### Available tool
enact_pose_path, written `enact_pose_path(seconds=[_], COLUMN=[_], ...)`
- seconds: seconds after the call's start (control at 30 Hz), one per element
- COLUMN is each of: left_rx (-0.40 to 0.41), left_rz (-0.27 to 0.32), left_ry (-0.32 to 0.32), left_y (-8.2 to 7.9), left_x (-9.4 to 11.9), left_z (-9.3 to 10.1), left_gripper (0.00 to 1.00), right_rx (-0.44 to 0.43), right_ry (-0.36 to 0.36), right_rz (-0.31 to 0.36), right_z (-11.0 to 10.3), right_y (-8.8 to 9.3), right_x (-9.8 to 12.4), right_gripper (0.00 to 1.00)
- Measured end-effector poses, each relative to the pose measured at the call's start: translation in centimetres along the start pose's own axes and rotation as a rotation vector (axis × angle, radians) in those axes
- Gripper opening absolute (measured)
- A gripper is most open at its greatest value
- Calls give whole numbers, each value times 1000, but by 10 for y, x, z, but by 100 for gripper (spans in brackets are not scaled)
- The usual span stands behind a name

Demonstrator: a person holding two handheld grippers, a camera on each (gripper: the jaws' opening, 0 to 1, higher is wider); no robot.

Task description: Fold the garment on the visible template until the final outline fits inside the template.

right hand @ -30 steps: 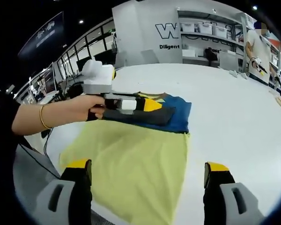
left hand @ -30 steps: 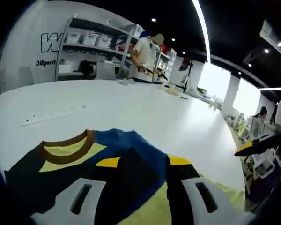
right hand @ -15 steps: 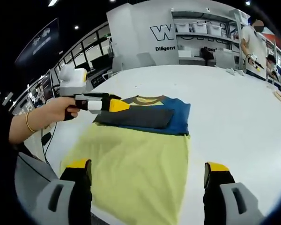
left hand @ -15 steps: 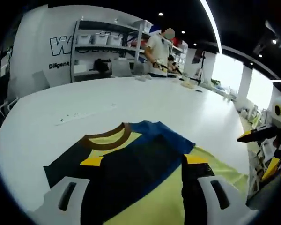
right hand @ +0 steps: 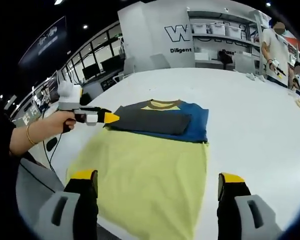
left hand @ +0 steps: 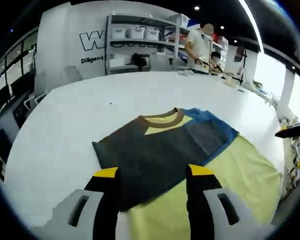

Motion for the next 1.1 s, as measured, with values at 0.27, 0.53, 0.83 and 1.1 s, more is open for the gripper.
enact_pose_path(seconds=[0.27, 0.53, 0.83, 1.1], left_rx=[80, 76, 26, 63], left_rz=[-68, -89, -104, -89], left_ry=[-35, -27, -92, -88], left_y=[17, 27, 32, 34], left_x=[3, 1, 5, 2], left_z=[-19, -19, -22, -20], left_gripper=[34, 21, 18, 15], right_rx=[0, -2, -11, -6], right_ry=[4, 1, 3, -2], right_rz=[-4, -9, -11, -17], right_z=[-3, -6, -5, -5], right_y=[0, 0, -1, -1], right_x=[-2, -7, -9, -9], right_gripper=[99, 99, 99, 99])
Point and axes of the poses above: the point that each gripper's makers call its tool centre point, and the gripper's own axes: x roughly backward along the fingers, z roughly to its right, y roughly out of its underside, the point moved 10 cm from there along x, roughly backward along the fingers, and after that the axes turned 1 degree about -y, right-handed, at the moved point
